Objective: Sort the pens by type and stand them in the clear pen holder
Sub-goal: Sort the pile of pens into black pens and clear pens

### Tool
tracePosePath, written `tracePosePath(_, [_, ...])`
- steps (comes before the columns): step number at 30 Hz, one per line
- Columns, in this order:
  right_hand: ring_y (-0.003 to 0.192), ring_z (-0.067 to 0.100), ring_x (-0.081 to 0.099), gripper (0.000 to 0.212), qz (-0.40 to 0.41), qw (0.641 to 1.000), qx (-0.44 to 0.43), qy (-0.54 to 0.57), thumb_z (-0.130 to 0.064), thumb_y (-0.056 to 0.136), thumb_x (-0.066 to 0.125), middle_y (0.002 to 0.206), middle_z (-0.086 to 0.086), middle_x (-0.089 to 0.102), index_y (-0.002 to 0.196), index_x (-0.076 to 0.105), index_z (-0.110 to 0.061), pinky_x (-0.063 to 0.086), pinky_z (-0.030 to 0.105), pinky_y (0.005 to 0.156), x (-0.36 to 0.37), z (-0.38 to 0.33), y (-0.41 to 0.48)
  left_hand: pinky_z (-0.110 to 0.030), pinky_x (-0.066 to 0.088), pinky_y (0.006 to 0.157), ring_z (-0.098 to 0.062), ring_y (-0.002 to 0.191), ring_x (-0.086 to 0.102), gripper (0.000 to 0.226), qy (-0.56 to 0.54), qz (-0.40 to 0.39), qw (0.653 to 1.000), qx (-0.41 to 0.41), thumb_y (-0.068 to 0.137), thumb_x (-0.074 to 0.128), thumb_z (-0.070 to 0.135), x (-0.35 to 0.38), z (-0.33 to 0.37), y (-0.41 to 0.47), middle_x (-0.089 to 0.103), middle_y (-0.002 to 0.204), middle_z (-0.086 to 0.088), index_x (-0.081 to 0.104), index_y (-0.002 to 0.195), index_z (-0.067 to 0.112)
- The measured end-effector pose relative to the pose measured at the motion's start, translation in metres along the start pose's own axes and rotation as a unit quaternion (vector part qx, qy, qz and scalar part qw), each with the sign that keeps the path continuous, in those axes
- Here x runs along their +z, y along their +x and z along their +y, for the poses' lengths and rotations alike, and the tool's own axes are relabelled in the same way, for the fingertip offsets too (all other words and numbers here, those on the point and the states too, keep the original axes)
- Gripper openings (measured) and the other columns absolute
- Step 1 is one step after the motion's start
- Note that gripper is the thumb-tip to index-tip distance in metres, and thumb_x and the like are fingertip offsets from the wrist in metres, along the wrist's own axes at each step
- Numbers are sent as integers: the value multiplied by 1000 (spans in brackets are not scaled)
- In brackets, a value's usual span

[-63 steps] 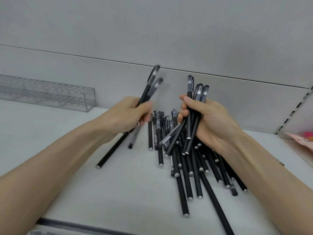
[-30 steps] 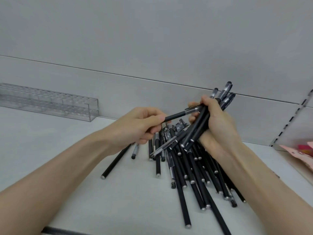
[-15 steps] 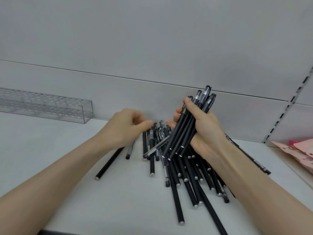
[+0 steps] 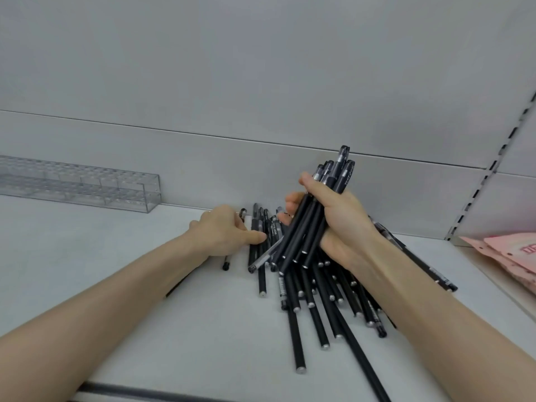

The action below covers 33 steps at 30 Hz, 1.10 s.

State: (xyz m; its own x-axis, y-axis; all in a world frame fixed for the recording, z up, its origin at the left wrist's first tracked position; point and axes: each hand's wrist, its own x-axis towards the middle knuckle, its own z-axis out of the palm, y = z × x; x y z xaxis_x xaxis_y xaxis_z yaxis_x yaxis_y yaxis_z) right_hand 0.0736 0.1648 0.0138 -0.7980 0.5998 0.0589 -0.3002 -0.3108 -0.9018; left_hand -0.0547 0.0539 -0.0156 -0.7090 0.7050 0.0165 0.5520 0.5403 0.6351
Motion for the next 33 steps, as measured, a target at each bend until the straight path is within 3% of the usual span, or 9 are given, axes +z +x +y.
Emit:
tracePosePath(5, [49, 11, 46, 31, -16, 1000, -7, -7, -17, 91, 63, 61, 3, 49, 115, 57, 0, 47, 24, 49, 2, 1, -1, -24, 33, 52, -10, 50, 43, 27, -188, 41, 978, 75, 88, 63, 32, -14, 4, -11, 54, 53, 5, 57, 72, 11])
tracePosePath(9, [49, 10, 44, 25, -12, 999, -19, -41, -18, 84, 70, 60, 3, 49, 97, 61, 1, 42, 20, 46, 2, 4, 1, -18, 39, 49, -12, 51, 50, 18, -317, -36, 933, 169, 90, 60, 22, -17, 23, -30, 65, 61, -1, 57, 78, 8])
tracePosePath(13, [42, 13, 42, 21, -3, 998, -23, -66, -18, 81, 72, 56, 3, 47, 72, 56, -8, 41, 23, 43, 2, 3, 1, -17, 41, 51, -10, 48, 47, 18, -270, -98, 935, 207, 88, 60, 22, -16, 25, -36, 66, 61, 2, 60, 76, 9])
tracePosePath(16, [43, 14, 42, 23, 5, 998, -15, -59, -17, 87, 66, 60, 4, 50, 70, 55, -7, 41, 23, 43, 2, 1, 2, -19, 41, 55, -6, 52, 49, 34, -141, -89, 967, 191, 82, 60, 42, -30, 13, -28, 65, 63, 4, 67, 77, 9])
tracePosePath(19, [49, 14, 46, 21, 16, 998, -12, -67, -17, 92, 60, 62, 2, 59, 73, 56, -9, 42, 24, 50, 3, 1, 1, -24, 43, 61, -7, 59, 51, 38, 68, -30, 990, 122, 79, 65, 50, -46, -5, -16, 65, 72, 1, 65, 77, 13])
tracePosePath(22, [52, 14, 51, 21, 11, 998, -4, -58, -18, 93, 59, 60, 1, 58, 74, 54, -10, 48, 31, 61, 2, 2, 2, -18, 42, 54, -9, 55, 53, 42, 167, -76, 982, 34, 77, 69, 51, -50, -15, -14, 65, 68, 0, 64, 80, 9])
tracePosePath(26, [54, 16, 59, 21, 0, 1000, 10, -5, -16, 93, 58, 59, 6, 59, 77, 55, -3, 59, 42, 74, 5, 2, 0, -18, 47, 44, -10, 43, 57, 27, 82, -114, 990, -1, 76, 77, 24, -43, -17, -11, 64, 59, -6, 63, 75, 1])
tracePosePath(30, [47, 15, 55, 26, -3, 1000, 13, -6, -17, 93, 58, 59, 8, 55, 73, 57, -1, 55, 30, 51, 6, 3, -3, -19, 49, 45, -9, 44, 58, 18, -2, -93, 996, 16, 79, 75, 16, -47, -12, -15, 63, 60, -6, 65, 75, 0])
tracePosePath(33, [42, 11, 45, 23, -20, 1000, 7, -21, -17, 89, 64, 59, 5, 47, 70, 56, -6, 45, 23, 44, 5, 3, -4, -20, 52, 53, -11, 56, 59, 16, -203, -56, 973, 90, 80, 72, 18, -49, -1, -22, 64, 65, -5, 69, 80, 2])
